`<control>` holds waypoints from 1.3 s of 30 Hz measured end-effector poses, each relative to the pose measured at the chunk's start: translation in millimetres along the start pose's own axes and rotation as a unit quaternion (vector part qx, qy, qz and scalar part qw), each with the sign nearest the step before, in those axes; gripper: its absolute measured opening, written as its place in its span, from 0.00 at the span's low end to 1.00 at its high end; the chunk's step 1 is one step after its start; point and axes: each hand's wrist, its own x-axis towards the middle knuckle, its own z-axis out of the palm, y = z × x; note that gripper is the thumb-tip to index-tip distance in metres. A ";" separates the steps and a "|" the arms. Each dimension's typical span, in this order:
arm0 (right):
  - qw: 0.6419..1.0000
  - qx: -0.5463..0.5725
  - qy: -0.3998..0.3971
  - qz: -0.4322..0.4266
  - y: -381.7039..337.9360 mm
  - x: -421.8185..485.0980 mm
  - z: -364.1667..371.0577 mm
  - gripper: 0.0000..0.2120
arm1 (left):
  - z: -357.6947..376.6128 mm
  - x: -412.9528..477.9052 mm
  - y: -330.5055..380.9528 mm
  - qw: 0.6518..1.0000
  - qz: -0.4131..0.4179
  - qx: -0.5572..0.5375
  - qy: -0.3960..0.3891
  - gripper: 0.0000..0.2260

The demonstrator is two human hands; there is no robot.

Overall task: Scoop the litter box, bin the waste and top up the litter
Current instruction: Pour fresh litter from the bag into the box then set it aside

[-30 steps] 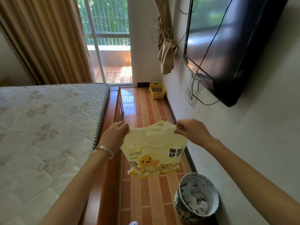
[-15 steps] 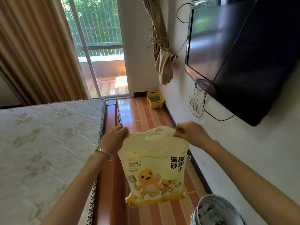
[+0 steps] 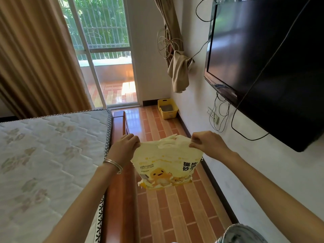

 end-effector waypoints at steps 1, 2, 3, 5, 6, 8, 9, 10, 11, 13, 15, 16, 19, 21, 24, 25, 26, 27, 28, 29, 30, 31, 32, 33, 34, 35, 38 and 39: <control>1.000 -0.001 -0.001 0.000 4.0 7.8 1.3 0.10 | 4.8 6.0 -4.0 1.000 -0.002 0.000 0.001 0.06; 1.000 -0.001 -0.001 0.000 8.3 16.7 2.4 0.10 | 9.8 12.8 -7.8 1.000 -0.004 0.001 0.000 0.06; 1.000 -0.001 0.000 0.000 12.0 24.3 3.2 0.10 | 13.9 18.6 -10.7 1.000 -0.006 0.001 -0.002 0.05; 1.000 0.002 0.000 -0.001 21.9 45.4 4.9 0.10 | 24.8 34.5 -20.1 1.000 -0.007 0.005 0.001 0.06; 1.000 0.002 -0.001 -0.001 27.0 56.6 5.7 0.10 | 30.1 43.5 -25.5 1.000 -0.006 0.007 0.001 0.06; 1.000 0.004 -0.005 0.001 37.7 80.5 7.1 0.11 | 40.4 64.4 -36.2 1.000 -0.004 0.012 -0.003 0.06; 1.000 0.006 -0.007 0.001 43.6 93.1 7.4 0.11 | 46.0 76.0 -41.4 1.000 -0.002 0.016 -0.005 0.06; 1.000 0.008 -0.010 -0.001 49.3 105.8 7.1 0.11 | 51.2 87.5 -46.5 1.000 -0.001 0.019 -0.007 0.06; 1.000 0.010 -0.012 -0.003 54.9 118.2 6.0 0.11 | 56.2 98.9 -51.2 1.000 -0.003 0.021 -0.009 0.06; 1.000 0.011 -0.015 -0.009 65.8 142.7 2.9 0.10 | 64.9 121.1 -60.1 1.000 -0.011 0.023 -0.010 0.06; 1.000 0.009 -0.020 -0.014 76.7 167.1 -0.1 0.11 | 73.4 143.5 -69.4 0.999 -0.018 0.027 -0.004 0.06; 1.000 0.007 -0.021 -0.015 81.7 178.7 -1.2 0.11 | 77.3 153.9 -73.4 0.999 -0.020 0.028 -0.005 0.06; 1.000 0.003 -0.018 -0.012 93.1 209.5 -4.1 0.10 | 87.0 181.0 -84.8 0.999 -0.017 0.034 -0.005 0.08; 1.000 0.003 -0.019 -0.013 98.6 225.9 -4.4 0.10 | 92.3 194.1 -93.1 0.999 -0.015 0.037 -0.003 0.08; 1.000 0.002 -0.022 -0.021 104.5 246.2 -3.6 0.10 | 99.9 208.4 -105.1 0.999 -0.020 0.032 0.003 0.08; 1.000 0.003 -0.022 -0.022 105.9 252.0 -3.4 0.10 | 102.3 212.2 -108.5 0.999 -0.021 0.029 0.004 0.08; 1.000 0.004 -0.020 -0.022 107.1 258.4 -2.7 0.10 | 104.8 216.4 -112.5 0.999 -0.021 0.027 0.007 0.08; 1.000 0.005 -0.019 -0.023 108.4 265.9 -1.6 0.09 | 107.3 221.3 -117.4 0.999 -0.024 0.023 0.009 0.09; 1.000 0.005 -0.018 -0.025 109.4 273.5 -0.3 0.09 | 109.4 226.5 -122.6 0.999 -0.025 0.020 0.013 0.09; 1.000 0.002 -0.018 -0.026 109.9 281.3 1.1 0.10 | 111.3 231.6 -128.1 0.999 -0.027 0.020 0.015 0.09; 1.000 -0.001 -0.017 -0.027 110.3 289.2 3.0 0.10 | 113.0 236.6 -133.5 0.999 -0.027 0.022 0.017 0.09; 0.999 -0.004 -0.016 -0.028 110.6 297.7 5.2 0.10 | 114.2 241.3 -138.9 0.999 -0.027 0.026 0.018 0.09; 0.999 -0.006 -0.014 -0.030 110.9 306.4 7.5 0.10 | 115.6 245.9 -144.7 0.999 -0.026 0.029 0.017 0.09; 0.999 -0.006 -0.015 -0.032 111.1 315.6 9.7 0.10 | 116.8 250.6 -150.8 0.999 -0.026 0.031 0.014 0.09; 0.999 -0.006 -0.015 -0.033 110.6 325.4 11.6 0.10 | 118.5 255.4 -158.3 0.999 -0.024 0.030 0.012 0.09; 0.999 -0.005 -0.015 -0.034 109.8 335.6 13.4 0.10 | 120.5 260.3 -166.6 0.999 -0.022 0.029 0.011 0.09; 0.999 -0.004 -0.009 -0.037 105.7 370.4 17.8 0.10 | 127.1 280.8 -198.6 0.999 -0.029 0.025 0.006 0.07; 0.999 -0.001 -0.009 -0.037 104.2 382.8 19.1 0.10 | 128.8 289.2 -210.3 0.999 -0.031 0.026 0.003 0.06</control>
